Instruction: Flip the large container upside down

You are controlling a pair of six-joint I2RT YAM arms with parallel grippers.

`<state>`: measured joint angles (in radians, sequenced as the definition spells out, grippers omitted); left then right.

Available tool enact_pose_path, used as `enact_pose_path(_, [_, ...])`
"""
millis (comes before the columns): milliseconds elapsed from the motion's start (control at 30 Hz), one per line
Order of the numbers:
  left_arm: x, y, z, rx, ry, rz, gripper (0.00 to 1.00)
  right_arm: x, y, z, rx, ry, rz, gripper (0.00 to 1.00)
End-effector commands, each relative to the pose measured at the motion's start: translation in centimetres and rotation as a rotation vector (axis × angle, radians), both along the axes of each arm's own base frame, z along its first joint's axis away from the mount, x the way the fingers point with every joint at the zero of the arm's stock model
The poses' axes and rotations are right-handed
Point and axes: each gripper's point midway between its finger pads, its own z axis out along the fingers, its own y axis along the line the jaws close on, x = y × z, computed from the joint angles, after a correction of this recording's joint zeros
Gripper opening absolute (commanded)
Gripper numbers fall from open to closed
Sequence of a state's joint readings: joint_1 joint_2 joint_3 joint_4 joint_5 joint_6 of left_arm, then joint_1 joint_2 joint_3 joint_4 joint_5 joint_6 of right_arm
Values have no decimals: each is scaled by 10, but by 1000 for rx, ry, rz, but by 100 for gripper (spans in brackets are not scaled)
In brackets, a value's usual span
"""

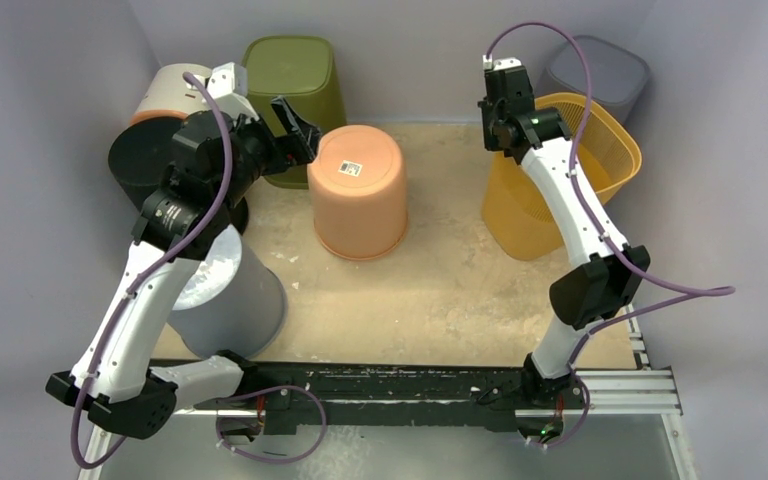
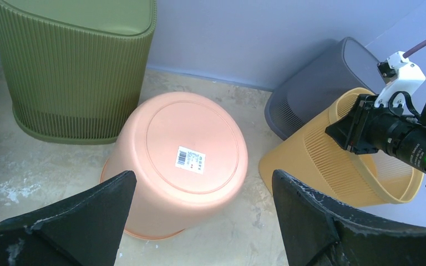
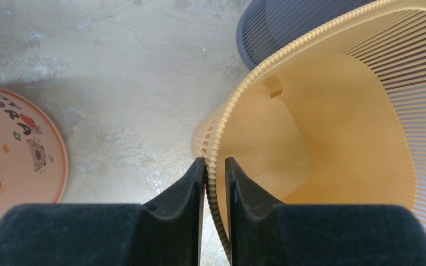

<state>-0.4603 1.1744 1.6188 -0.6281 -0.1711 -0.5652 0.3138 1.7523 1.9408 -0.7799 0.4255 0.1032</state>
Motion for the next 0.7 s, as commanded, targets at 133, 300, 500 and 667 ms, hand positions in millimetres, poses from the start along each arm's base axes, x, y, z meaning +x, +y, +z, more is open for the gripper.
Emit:
enact_pose_path(133, [-10, 11, 18, -40, -55, 34, 89, -2, 10, -1, 87, -12, 14, 2])
enact_pose_path(300, [-15, 15, 28, -32, -72, 34, 89, 1, 44, 53, 327, -163, 83, 0])
enact_pose_path(500, [-23, 19, 42, -49, -102, 38, 89, -7, 51, 139, 604, -493, 49, 0])
enact_pose_path(667, [-27, 22, 46, -44, -110, 38, 89, -18, 37, 189, 763, -769, 0, 0])
